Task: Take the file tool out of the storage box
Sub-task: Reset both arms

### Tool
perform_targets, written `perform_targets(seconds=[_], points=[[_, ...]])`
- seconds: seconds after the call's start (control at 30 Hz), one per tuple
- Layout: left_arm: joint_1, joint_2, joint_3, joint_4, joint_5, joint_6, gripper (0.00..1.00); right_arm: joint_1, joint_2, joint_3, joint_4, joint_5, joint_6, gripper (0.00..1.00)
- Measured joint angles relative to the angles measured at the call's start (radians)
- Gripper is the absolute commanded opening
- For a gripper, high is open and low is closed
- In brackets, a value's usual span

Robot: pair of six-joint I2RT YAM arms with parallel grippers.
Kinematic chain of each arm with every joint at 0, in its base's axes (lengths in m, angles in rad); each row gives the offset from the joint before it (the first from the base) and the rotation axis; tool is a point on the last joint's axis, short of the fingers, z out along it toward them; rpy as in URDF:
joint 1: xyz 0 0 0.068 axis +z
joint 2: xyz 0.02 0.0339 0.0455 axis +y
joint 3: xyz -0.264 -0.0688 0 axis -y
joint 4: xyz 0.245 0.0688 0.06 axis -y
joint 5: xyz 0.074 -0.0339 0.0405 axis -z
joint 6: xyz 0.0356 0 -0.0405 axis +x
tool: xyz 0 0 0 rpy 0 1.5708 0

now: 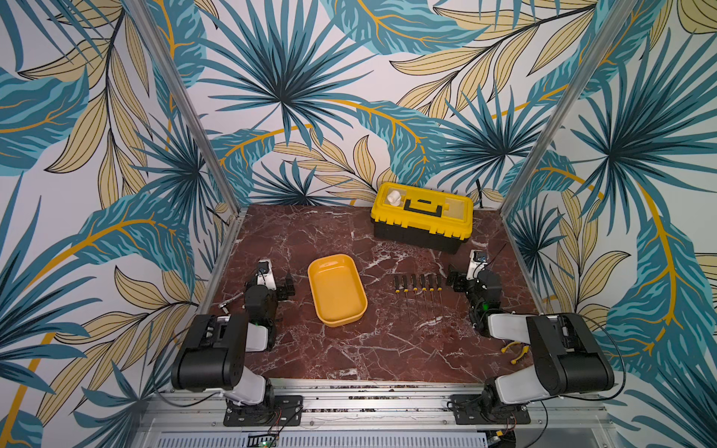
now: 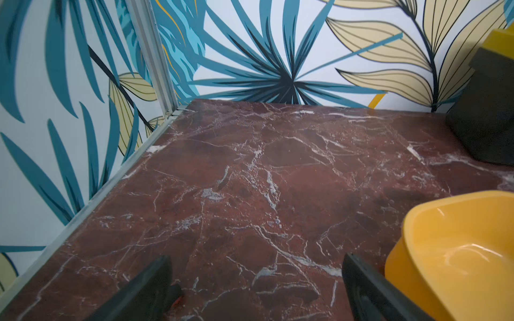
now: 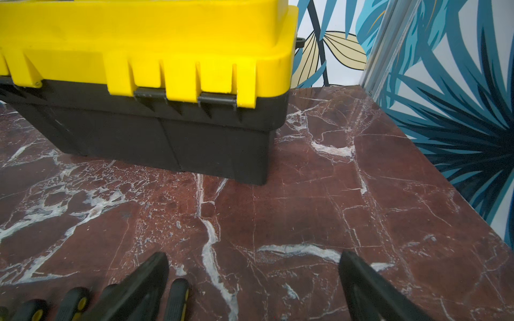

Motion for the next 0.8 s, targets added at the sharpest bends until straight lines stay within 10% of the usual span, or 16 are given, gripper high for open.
perform_targets(seconds=[0.8], points=[[0.0,-0.001,0.116,-0.172,0.089,0.01,1.0,0.0,0.0,0.002,-0.003,-0.002,0.0,0.99]])
